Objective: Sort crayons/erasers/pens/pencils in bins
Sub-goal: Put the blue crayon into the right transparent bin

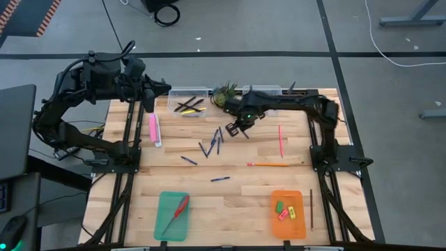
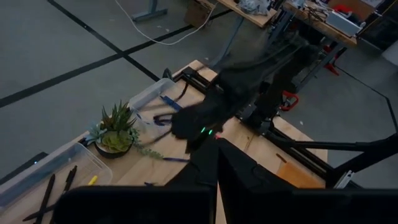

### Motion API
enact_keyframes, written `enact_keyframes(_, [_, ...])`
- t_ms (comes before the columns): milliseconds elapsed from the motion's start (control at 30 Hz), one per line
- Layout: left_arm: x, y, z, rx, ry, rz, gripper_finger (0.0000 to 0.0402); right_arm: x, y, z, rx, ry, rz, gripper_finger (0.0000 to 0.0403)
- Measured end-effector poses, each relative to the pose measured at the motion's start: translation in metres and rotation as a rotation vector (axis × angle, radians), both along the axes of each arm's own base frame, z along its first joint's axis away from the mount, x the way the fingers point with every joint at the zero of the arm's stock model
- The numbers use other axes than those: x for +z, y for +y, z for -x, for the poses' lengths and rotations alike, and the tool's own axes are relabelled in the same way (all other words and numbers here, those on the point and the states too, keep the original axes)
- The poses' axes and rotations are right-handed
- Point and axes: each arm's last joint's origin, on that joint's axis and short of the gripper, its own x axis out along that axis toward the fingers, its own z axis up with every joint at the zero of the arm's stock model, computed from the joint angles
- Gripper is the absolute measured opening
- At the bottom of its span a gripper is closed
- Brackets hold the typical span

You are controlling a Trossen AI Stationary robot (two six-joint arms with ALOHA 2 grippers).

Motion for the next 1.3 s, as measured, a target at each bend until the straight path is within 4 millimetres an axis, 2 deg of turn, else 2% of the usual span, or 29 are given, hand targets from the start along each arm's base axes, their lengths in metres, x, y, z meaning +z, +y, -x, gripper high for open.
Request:
enact_keyframes(100, [0.000, 0.000, 0.000, 0.000, 0.000, 0.000, 0.0014, 0.018, -0.003, 0.011, -0.018, -0.010, 0.037, 0.0005])
enact_keyframes(233, [0.000, 0.000, 0.000, -0.001, 0.001, -0.002, 0.0022, 0.019, -0.012, 0.015, 0.022, -0.004, 0.046, 0.0011])
enact_keyframes(300, [0.000, 0.000, 0.000, -0.001, 0.001, -0.002, 0.0023, 0.013, -0.016, 0.014, 0.053, 0.012, 0.041, 0.0026])
enact_keyframes(500, [0.000, 0.000, 0.000, -0.001, 0.001, -0.002, 0.0014, -0.022, -0.019, 0.003, 0.247, 0.098, -0.015, 0.0099])
enact_keyframes(633, [0.000, 0.000, 0.000, -0.001, 0.001, -0.002, 0.0011, -0.043, -0.018, -0.003, 0.323, 0.152, -0.044, 0.0126])
enact_keyframes(933, [0.000, 0.000, 0.000, 0.009, -0.010, 0.021, 0.0023, -0.075, -0.025, -0.007, 0.302, 0.216, -0.086, 0.0116])
enact_keyframes(1167, [0.003, 0.000, -0.001, 0.009, -0.037, 0.013, 0.0012, -0.078, -0.035, -0.009, 0.274, 0.166, -0.061, 0.0099])
enact_keyframes(1300, [0.005, 0.001, -0.002, 0.009, -0.064, 0.006, 0.0011, -0.084, -0.039, -0.003, 0.249, 0.151, -0.079, 0.0090])
